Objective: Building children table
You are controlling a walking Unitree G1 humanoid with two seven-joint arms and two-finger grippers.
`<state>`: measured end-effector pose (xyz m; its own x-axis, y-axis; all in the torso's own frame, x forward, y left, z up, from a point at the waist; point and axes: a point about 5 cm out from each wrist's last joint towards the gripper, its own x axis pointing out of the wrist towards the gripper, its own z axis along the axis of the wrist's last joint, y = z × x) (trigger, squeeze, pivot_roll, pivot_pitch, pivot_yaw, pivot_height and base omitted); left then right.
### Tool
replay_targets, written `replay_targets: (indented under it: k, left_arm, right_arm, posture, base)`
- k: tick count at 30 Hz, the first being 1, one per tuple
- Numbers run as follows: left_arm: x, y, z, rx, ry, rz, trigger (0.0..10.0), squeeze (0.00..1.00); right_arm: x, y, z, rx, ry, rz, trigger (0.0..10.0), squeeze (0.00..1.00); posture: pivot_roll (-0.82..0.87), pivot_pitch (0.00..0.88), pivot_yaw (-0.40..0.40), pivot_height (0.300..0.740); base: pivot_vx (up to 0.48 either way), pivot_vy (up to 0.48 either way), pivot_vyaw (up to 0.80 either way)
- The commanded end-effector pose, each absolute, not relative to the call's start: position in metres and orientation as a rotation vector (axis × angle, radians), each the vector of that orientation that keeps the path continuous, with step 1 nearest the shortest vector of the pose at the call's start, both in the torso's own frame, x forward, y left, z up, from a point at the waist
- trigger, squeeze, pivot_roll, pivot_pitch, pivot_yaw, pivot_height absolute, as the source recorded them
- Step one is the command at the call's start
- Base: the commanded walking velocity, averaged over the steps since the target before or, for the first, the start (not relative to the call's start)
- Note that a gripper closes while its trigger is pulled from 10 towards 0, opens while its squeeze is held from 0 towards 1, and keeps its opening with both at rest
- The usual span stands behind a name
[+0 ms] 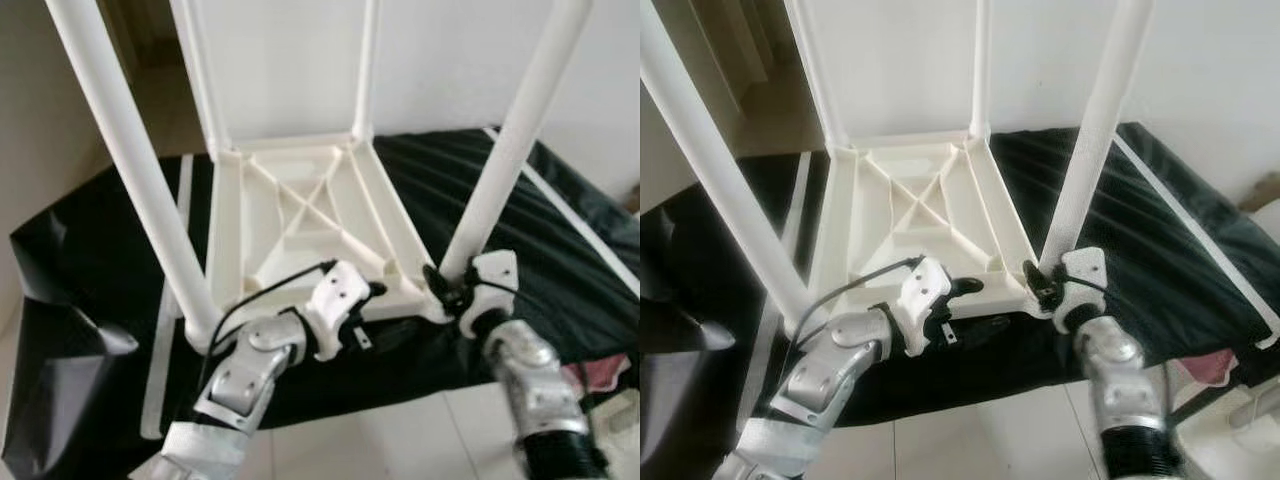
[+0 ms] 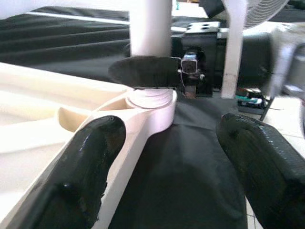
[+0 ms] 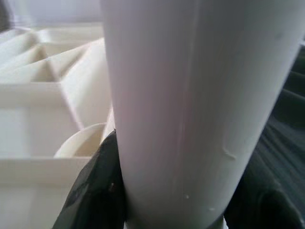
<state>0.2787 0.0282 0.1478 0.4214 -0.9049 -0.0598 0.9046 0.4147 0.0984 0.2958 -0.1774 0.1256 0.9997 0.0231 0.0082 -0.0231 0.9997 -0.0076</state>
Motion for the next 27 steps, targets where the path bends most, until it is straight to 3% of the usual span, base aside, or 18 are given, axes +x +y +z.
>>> replay_targets:
  k: [1, 6, 10, 17, 18, 19, 20, 21, 22, 23, 24, 27]
  left_arm:
    - [0.289, 0.034, 0.147, 0.124, 0.008, -0.951, 10.0, 0.00]
    - [0.293, 0.036, 0.148, 0.126, 0.003, -0.920, 10.0, 0.00]
    - [0.296, 0.035, 0.151, 0.125, 0.001, -0.905, 10.0, 0.00]
    - [0.296, 0.028, 0.155, 0.113, -0.010, -0.907, 10.0, 0.00]
    - [0.296, 0.028, 0.156, 0.114, -0.017, -0.911, 10.0, 0.00]
    - [0.296, 0.028, 0.156, 0.114, -0.017, -0.911, 10.0, 0.00]
    - [0.295, 0.028, 0.157, 0.114, -0.025, -0.916, 10.0, 0.00]
    - [0.295, 0.028, 0.157, 0.114, -0.025, -0.916, 10.0, 0.00]
    - [0.295, 0.029, 0.157, 0.118, -0.033, -0.923, 10.0, 0.00]
    - [0.295, 0.029, 0.157, 0.118, -0.033, -0.923, 10.0, 0.00]
    - [0.294, 0.030, 0.157, 0.120, -0.040, -0.947, 10.0, 0.00]
    - [0.289, 0.030, 0.159, 0.141, -0.077, -0.990, 10.0, 0.00]
  right_arm:
    - [0.290, -0.180, 0.110, -0.016, 0.082, -0.066, 10.0, 0.00]
    - [0.284, -0.157, 0.104, 0.115, 0.088, -0.242, 10.0, 0.00]
    - [0.284, -0.129, 0.107, 0.203, 0.083, -0.205, 10.0, 0.00]
    - [0.282, -0.134, 0.126, 0.213, 0.013, -0.154, 10.0, 0.00]
    - [0.281, -0.137, 0.130, 0.208, -0.002, -0.147, 10.0, 0.11]
    - [0.281, -0.137, 0.130, 0.208, -0.002, -0.147, 10.0, 0.11]
    - [0.280, -0.140, 0.133, 0.208, -0.017, -0.143, 10.0, 0.36]
    - [0.280, -0.140, 0.133, 0.208, -0.017, -0.143, 10.0, 0.36]
    - [0.280, -0.142, 0.136, 0.184, -0.035, -0.122, 10.0, 0.52]
    - [0.280, -0.142, 0.136, 0.184, -0.035, -0.122, 10.0, 0.52]
    - [0.279, -0.143, 0.137, 0.171, -0.044, -0.105, 10.0, 1.00]
    - [0.275, -0.142, 0.138, 0.198, -0.061, -0.015, 10.0, 1.00]
  posture:
    - [-0.05, 0.000, -0.011, 0.740]
    - [-0.04, 0.000, -0.013, 0.740]
    - [-0.03, 0.000, -0.010, 0.740]
    - [-0.05, 0.000, 0.005, 0.740]
    - [-0.05, 0.000, 0.009, 0.740]
    - [-0.05, 0.000, 0.009, 0.740]
    - [-0.05, 0.000, 0.011, 0.740]
    - [-0.05, 0.000, 0.011, 0.740]
    - [-0.05, 0.000, 0.011, 0.740]
    - [-0.05, 0.000, 0.011, 0.740]
    - [-0.06, 0.000, 0.011, 0.740]
    - [-0.06, 0.000, 0.009, 0.740]
  base:
    - [0.000, 0.000, 0.00]
    - [0.000, 0.000, 0.00]
    - [0.000, 0.000, 0.00]
    - [0.000, 0.000, 0.00]
    - [0.000, 0.000, 0.00]
    - [0.000, 0.000, 0.00]
    - [0.000, 0.000, 0.00]
    - [0.000, 0.000, 0.00]
    - [0.000, 0.000, 0.00]
    - [0.000, 0.000, 0.00]
    - [0.000, 0.000, 0.00]
    - [0.000, 0.000, 0.00]
